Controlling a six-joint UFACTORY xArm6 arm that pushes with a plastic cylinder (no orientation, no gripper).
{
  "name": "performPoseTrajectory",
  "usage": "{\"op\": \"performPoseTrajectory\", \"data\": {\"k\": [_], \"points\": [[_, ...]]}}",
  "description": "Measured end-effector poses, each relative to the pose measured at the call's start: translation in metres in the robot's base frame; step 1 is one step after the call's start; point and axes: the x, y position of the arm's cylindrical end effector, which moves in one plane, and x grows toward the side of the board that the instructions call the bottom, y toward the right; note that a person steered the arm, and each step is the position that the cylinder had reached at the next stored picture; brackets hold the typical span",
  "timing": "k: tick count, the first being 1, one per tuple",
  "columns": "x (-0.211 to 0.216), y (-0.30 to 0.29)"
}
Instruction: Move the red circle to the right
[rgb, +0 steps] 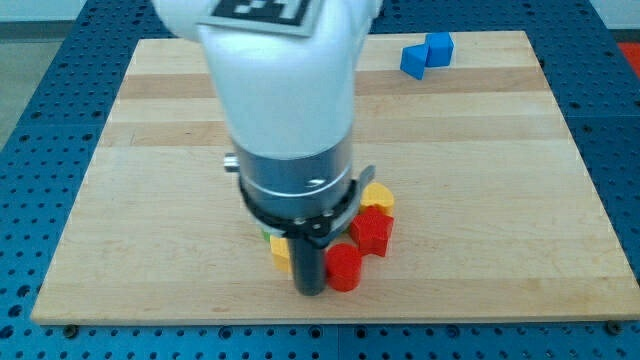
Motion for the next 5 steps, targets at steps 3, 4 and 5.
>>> {"op": "performPoseTrajectory", "data": {"k": [3, 4, 5], "points": [[-0.021, 0.061], [-0.024, 0.094], [-0.025, 0.099]]}}
